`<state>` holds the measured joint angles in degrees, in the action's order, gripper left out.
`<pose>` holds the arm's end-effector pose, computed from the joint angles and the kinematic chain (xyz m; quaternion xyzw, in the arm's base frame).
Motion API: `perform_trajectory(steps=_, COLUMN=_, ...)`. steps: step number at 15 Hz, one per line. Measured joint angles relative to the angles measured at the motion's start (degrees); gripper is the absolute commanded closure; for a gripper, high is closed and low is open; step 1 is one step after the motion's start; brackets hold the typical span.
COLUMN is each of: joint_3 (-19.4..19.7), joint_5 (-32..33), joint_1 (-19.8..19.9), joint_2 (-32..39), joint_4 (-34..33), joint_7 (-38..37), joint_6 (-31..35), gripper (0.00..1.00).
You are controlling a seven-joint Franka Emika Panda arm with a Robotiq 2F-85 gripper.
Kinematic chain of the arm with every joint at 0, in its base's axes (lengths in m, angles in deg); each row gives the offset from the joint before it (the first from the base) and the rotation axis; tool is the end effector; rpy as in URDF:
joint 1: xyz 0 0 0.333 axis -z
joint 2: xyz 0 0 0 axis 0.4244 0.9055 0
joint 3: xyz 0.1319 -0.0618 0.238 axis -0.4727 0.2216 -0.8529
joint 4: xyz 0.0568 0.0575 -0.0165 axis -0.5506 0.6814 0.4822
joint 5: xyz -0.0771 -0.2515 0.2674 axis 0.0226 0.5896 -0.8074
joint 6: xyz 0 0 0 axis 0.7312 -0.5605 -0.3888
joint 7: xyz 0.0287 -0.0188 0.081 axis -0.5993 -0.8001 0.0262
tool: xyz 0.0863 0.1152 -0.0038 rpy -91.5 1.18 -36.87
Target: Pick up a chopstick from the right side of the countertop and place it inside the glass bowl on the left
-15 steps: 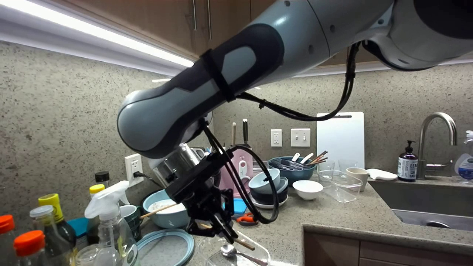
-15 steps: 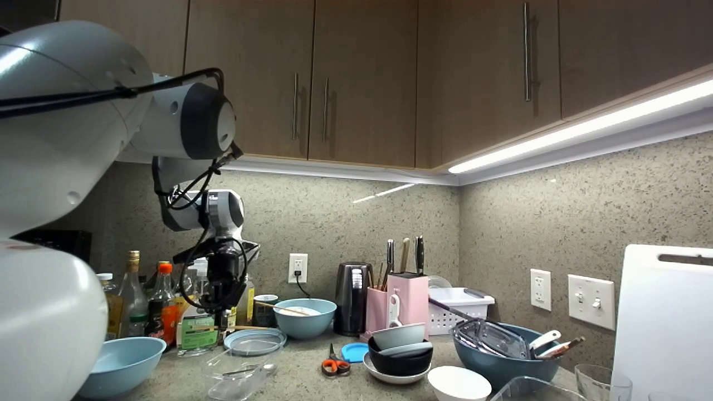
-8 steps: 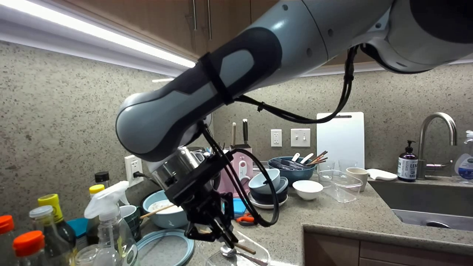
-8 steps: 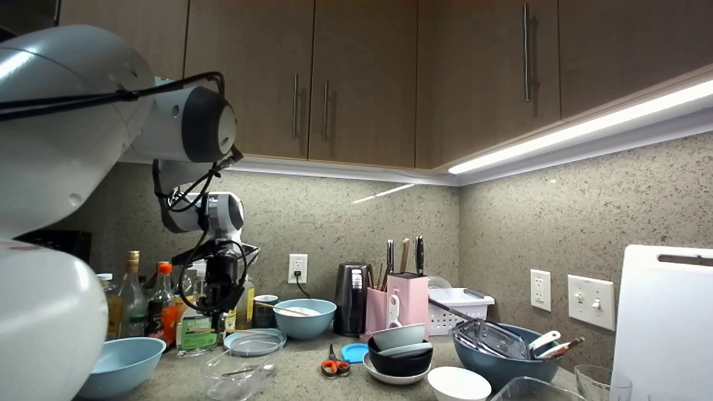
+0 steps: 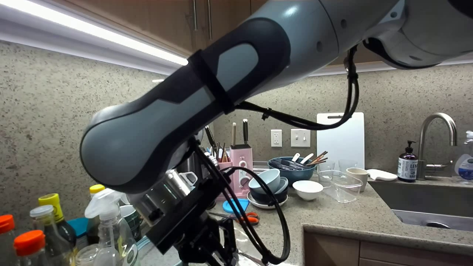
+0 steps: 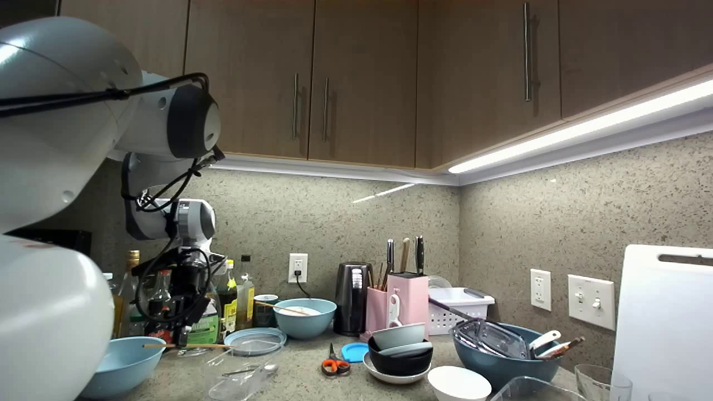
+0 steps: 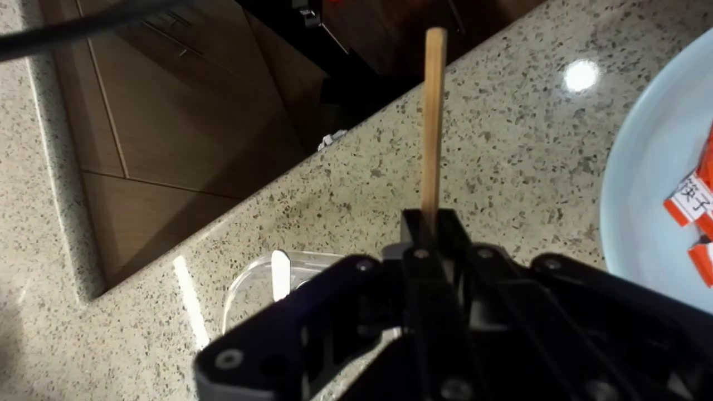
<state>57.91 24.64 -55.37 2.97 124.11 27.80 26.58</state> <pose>0.4569 0.3352 0.2251 0.9506 0.0186 -0.2058 0.2316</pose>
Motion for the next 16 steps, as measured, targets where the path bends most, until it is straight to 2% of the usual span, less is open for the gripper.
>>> perform_trajectory(steps=5, joint_3=-0.1, joint_5=7.1, joint_1=-5.1, joint_2=-4.5, joint_4=6.3, joint_7=-7.7, joint_6=1.2, gripper=0.98)
perform_trajectory(steps=9, joint_3=-0.6, joint_5=8.6, joint_1=-7.1, joint_2=-9.5, joint_4=11.5, joint_7=-13.4, joint_6=0.9, gripper=0.98)
perform_trajectory(steps=13, joint_3=-1.0, joint_5=7.8, joint_1=-6.3, joint_2=-15.3, joint_4=17.8, joint_7=-16.3, joint_6=1.5, gripper=0.98)
perform_trajectory(steps=16, joint_3=-1.3, joint_5=5.2, joint_1=-2.5, joint_2=-19.0, joint_4=22.4, joint_7=-15.3, joint_6=4.9, gripper=0.98)
